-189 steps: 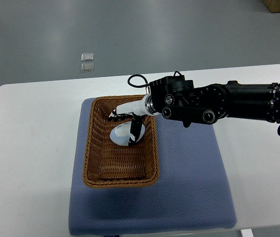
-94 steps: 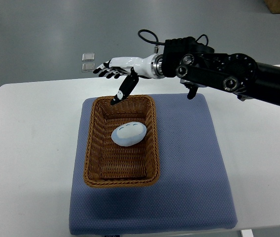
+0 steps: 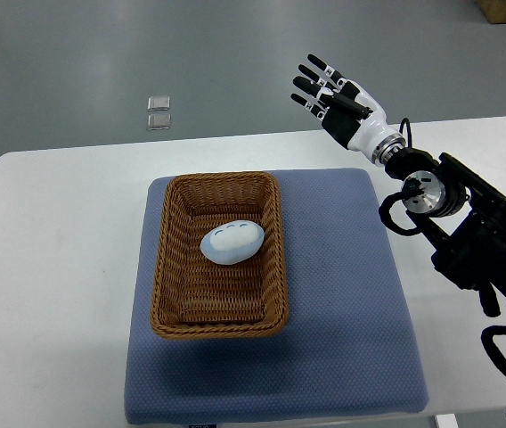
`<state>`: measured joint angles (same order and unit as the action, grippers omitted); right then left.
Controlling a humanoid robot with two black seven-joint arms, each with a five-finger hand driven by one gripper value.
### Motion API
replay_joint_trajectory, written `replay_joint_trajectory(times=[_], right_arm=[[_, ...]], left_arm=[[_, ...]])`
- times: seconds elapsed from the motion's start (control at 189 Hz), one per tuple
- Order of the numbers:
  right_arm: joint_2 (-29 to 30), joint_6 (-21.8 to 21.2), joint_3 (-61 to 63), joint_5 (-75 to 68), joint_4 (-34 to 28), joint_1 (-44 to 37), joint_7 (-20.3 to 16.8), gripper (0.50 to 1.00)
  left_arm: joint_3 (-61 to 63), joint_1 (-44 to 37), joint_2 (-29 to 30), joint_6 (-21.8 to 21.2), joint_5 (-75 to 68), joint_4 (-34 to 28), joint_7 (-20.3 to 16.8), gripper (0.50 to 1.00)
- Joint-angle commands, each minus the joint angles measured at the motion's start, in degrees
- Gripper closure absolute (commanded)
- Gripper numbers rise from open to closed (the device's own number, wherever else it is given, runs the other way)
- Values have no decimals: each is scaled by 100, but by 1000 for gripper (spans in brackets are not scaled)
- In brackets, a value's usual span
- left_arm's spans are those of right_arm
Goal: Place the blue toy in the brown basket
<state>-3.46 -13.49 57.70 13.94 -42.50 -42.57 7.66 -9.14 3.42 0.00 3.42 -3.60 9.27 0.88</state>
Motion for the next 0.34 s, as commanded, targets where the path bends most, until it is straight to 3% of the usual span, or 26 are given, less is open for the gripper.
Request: replay_joint_trajectory(times=[0.0,0.116,0.333], right_arm=[[100,-321,74,-392,198,196,148,593],[109,-760,66,-576,427,266,166,591],[100,-831,57,-576,550,363,166,591]], left_arm=[[0,0,0,0,0,13,0,500],[0,0,0,0,0,4,0,500],[0,0,0,1,0,13,0,500]])
